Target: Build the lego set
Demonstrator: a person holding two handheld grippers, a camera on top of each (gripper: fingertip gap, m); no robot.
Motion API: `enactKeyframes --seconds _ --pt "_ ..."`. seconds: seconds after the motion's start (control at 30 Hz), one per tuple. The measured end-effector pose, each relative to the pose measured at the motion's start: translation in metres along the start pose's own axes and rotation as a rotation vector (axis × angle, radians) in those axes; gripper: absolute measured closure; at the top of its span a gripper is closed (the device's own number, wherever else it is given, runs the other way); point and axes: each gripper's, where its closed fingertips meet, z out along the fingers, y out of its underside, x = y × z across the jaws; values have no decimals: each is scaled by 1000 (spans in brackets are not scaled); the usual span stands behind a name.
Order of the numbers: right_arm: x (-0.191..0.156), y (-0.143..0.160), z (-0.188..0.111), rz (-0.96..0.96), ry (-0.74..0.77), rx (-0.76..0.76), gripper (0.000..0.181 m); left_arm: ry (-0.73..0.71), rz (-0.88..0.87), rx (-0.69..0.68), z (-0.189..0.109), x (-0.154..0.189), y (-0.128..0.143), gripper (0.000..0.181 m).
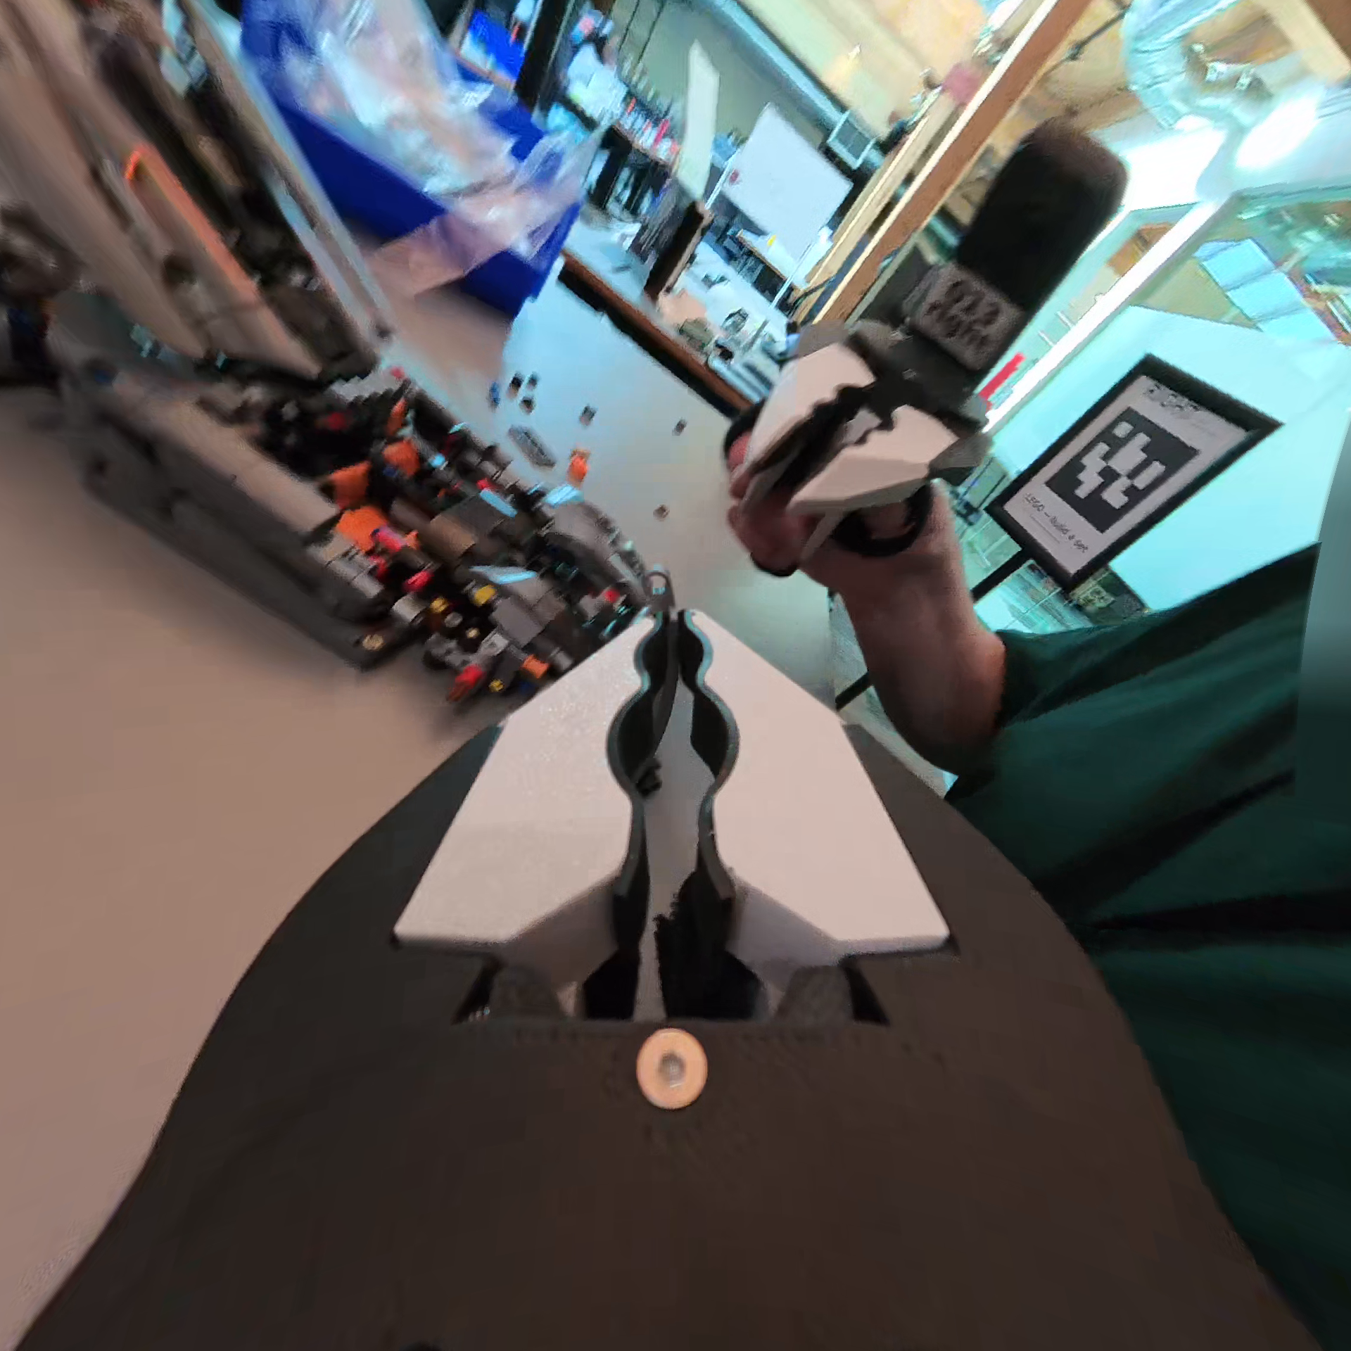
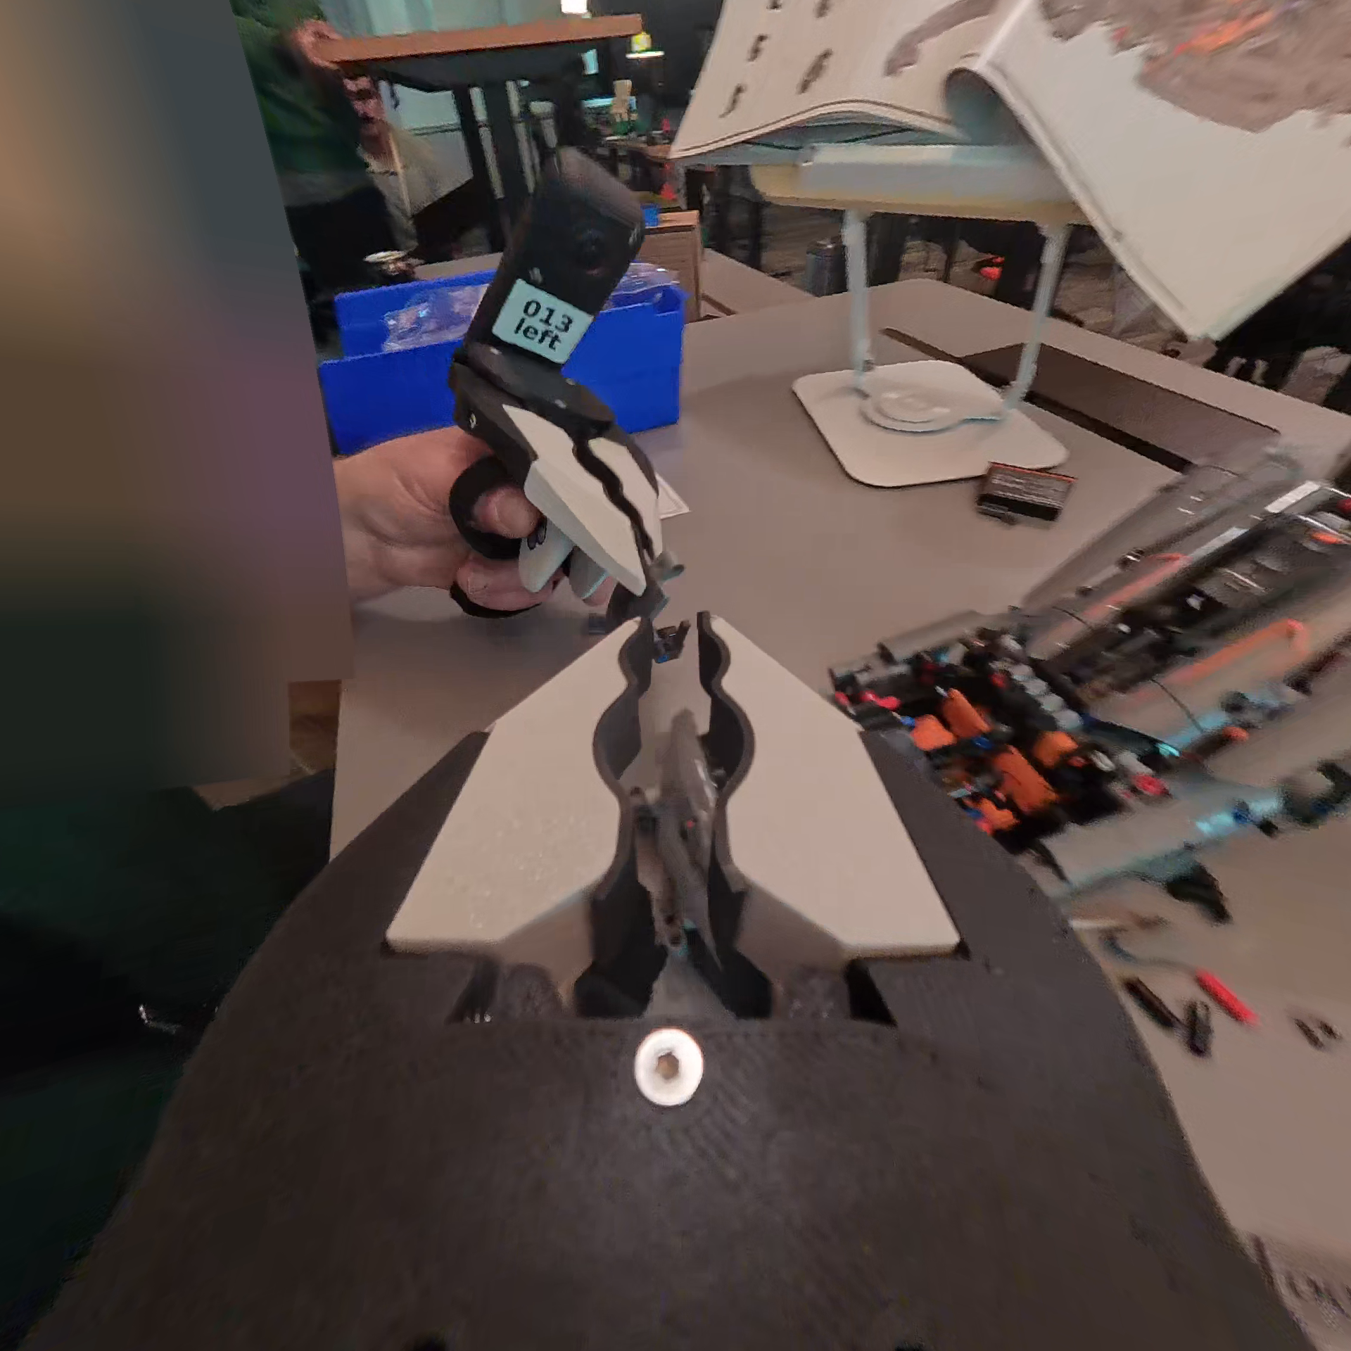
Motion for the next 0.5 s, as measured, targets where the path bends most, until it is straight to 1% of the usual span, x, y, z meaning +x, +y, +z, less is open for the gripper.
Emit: enactKeyframes --seconds 0.07,0.1,0.13,0.23,0.27,0.4,0.5 --pt "19 2 -11 15 44 -5 170 4 -138 -2 5 -16 -1 181" --pt "28 3 -17 9 75 -5 171 18 -189 -12 7 -19 -1 181" --pt "36 4 -22 16 88 2 174 4 -229 -35 10 -26 0 181" --pt "50 11 -30 76 88 24 176 -19 -367 -72 16 -47 3 181" --pt "53 15 -30 82 92 20 176 -5 -417 -65 17 -51 1 181" --pt "57 27 -27 93 83 19 176 -45 -452 -87 23 -67 5 178" --pt "58 28 -28 98 69 34 176 -122 -427 -100 22 -81 9 172"
